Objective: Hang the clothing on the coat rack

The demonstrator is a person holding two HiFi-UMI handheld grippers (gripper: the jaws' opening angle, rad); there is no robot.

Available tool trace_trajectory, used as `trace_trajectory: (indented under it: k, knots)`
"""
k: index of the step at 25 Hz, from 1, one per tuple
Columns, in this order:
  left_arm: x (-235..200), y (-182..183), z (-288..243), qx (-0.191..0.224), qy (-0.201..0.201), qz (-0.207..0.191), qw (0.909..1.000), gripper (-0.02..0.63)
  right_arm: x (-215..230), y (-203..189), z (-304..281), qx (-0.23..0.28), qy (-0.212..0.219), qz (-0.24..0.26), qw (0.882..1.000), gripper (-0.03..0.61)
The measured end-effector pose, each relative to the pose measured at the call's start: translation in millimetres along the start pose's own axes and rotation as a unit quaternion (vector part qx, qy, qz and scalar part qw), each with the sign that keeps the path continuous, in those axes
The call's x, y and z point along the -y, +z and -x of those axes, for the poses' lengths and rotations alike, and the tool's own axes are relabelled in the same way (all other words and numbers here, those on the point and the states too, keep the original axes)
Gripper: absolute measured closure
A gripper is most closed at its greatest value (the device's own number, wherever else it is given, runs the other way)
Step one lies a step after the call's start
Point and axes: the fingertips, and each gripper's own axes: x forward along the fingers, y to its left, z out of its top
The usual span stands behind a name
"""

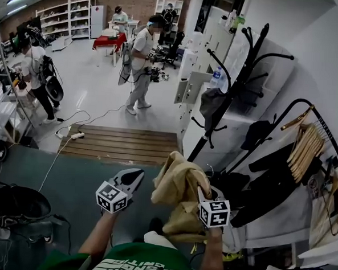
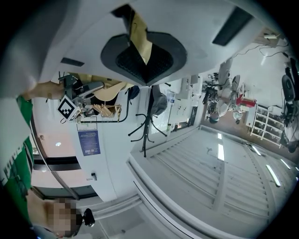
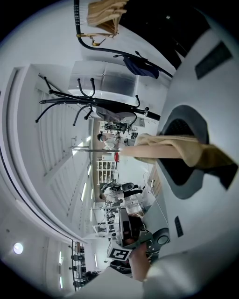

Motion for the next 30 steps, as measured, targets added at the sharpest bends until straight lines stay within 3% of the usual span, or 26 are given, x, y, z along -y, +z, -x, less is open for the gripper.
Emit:
trace_trajectory:
  k: [17, 30]
  knots:
    - [-26.5, 5.5, -56.7, -0.02, -0.005, -0.002, 0.9998, 0.609, 41.9, 31.2, -48.0, -0.01, -0.003, -0.008, 1.0, 0.512]
    - [-41.6, 13.4, -92.3, -0.014, -0.014, -0.006, 0.9998, 0.609, 73.5, 87.8, -79.3, 0.011, 0.004, 0.011, 1.0, 0.512]
